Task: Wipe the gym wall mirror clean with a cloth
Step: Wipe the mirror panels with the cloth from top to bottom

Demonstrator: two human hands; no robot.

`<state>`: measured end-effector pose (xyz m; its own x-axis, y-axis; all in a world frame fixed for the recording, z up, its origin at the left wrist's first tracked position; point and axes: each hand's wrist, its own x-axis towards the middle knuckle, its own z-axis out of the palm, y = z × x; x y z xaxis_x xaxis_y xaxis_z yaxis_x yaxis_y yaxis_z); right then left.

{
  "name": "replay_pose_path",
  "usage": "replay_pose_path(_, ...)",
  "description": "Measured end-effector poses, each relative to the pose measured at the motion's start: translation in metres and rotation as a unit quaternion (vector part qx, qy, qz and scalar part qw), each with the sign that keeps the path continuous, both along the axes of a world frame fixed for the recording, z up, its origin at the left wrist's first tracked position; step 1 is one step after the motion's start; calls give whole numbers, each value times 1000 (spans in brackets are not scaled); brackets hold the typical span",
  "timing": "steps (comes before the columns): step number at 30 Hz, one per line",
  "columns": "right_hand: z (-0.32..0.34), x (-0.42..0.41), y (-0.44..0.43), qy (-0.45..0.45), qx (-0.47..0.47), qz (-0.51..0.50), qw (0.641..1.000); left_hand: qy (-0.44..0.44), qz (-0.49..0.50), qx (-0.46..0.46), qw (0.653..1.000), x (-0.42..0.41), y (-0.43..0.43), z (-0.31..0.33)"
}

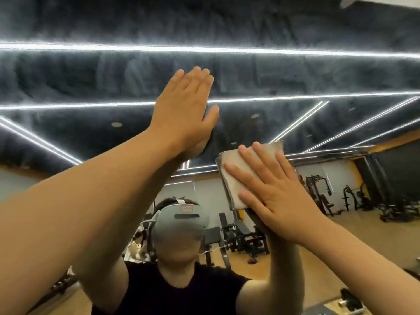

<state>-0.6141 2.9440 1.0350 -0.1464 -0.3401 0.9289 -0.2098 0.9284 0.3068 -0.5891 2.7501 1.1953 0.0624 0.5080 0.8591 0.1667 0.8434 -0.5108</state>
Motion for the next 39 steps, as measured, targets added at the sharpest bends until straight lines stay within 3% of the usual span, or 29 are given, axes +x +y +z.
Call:
replay_pose_path(6, 84, -2, 8, -14, 10, 3, 1000, -29, 26, 72, 997, -17, 16, 86)
replay_pose_path(10, 135, -3, 11, -15, 1, -4, 1000, -31, -21, 88, 995, -25, 20, 79)
replay_pose_path(20, 301, 4, 7, -24, -58, -13, 998, -23, -22, 86, 996, -27, 19, 80)
replay_pose_path(23, 315, -2, 6, -3, -56, -19, 998, -18, -27, 94, 995, -29, 19, 80)
replay_pose_path(30, 273, -5, 13, 14, -37, -7, 999, -9, -32, 85, 996, -32, 19, 78)
replay_pose_path(39, 382, -3, 6, 26, -47, -8, 999, -20, -30, 90, 995, -29, 19, 79)
